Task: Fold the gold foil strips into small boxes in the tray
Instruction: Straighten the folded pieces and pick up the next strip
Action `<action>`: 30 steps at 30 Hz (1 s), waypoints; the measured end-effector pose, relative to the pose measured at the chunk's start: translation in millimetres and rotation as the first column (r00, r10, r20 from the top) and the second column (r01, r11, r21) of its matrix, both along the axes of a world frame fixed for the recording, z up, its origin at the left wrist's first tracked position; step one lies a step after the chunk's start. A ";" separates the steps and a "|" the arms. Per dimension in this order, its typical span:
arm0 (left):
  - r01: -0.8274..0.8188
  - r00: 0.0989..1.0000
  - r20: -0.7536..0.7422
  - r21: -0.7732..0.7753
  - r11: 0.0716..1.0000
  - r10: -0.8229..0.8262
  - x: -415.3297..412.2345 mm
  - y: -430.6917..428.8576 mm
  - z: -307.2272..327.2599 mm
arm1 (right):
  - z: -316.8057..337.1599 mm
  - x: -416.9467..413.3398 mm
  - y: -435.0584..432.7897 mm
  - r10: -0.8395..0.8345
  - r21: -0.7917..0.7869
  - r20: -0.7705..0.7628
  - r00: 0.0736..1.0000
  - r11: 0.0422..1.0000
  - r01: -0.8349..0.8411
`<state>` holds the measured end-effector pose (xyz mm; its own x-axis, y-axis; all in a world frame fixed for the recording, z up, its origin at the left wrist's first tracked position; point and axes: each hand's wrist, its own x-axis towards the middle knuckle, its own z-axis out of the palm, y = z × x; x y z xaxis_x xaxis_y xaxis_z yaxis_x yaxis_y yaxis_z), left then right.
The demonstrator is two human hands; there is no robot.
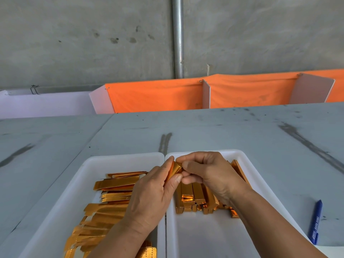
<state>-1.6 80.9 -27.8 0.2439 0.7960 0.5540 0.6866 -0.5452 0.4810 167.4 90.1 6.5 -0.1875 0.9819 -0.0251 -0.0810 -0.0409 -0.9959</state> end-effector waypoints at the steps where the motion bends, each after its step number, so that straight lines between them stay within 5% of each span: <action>1: -0.005 1.000 -0.013 0.006 1.000 0.005 -0.3 -0.1 0.4 | -0.5 -0.6 0.3 -0.003 0.005 -0.001 1.000 1.000 0.003; 13: -0.053 0.994 -0.091 0.054 0.997 0.058 1.5 -3.1 2.7 | 0.4 0.7 1.0 -0.006 0.015 -0.051 0.999 1.000 0.007; 30: -0.073 0.997 -0.034 0.050 0.996 0.075 2.1 -2.6 0.6 | -3.0 -5.7 -3.5 -0.046 0.146 0.102 0.994 0.989 0.030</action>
